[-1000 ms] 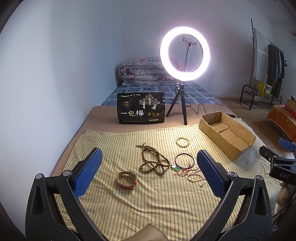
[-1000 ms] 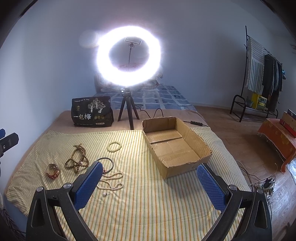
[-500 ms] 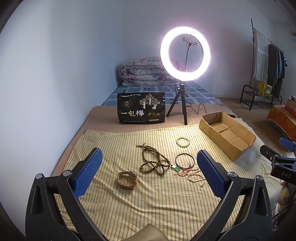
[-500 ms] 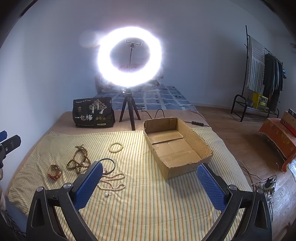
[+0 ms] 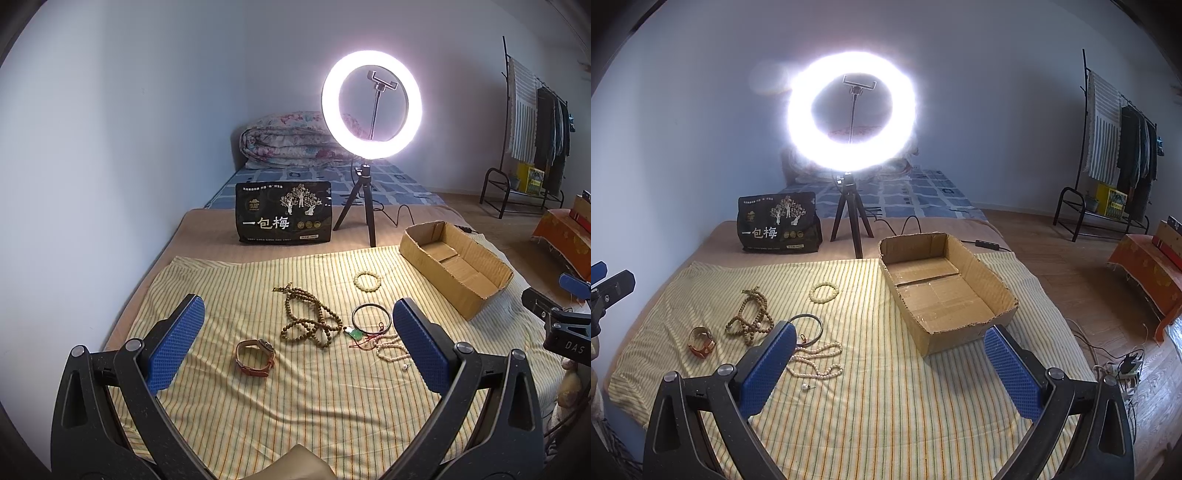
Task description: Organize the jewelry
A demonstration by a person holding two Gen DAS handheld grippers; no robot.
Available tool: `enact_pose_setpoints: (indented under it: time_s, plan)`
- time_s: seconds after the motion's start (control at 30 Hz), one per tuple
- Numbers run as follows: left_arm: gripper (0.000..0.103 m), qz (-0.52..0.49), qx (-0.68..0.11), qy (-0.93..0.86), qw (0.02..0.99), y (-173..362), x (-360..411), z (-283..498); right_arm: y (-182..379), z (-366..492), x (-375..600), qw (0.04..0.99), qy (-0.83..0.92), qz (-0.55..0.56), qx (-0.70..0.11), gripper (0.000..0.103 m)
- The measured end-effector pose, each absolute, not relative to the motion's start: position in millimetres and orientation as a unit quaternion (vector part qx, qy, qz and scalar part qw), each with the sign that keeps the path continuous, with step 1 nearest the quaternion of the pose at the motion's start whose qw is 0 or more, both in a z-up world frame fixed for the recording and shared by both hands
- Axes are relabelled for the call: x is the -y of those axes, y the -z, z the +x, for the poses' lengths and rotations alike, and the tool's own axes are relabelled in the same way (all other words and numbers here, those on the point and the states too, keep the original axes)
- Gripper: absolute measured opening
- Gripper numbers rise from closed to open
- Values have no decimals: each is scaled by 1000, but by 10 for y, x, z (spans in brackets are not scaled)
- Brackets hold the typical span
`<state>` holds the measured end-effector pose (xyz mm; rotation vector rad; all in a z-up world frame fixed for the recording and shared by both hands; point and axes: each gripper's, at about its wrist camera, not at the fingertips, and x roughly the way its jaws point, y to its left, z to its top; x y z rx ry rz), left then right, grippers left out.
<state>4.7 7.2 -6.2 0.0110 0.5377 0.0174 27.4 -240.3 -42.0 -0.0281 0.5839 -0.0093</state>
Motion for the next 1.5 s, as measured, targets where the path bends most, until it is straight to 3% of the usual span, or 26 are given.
enact_pose_setpoints:
  time_s: [1.5]
  plan:
    - [103, 1, -314, -58, 948, 576, -578, 559, 982, 748, 2189, 934, -81, -3, -348, 103]
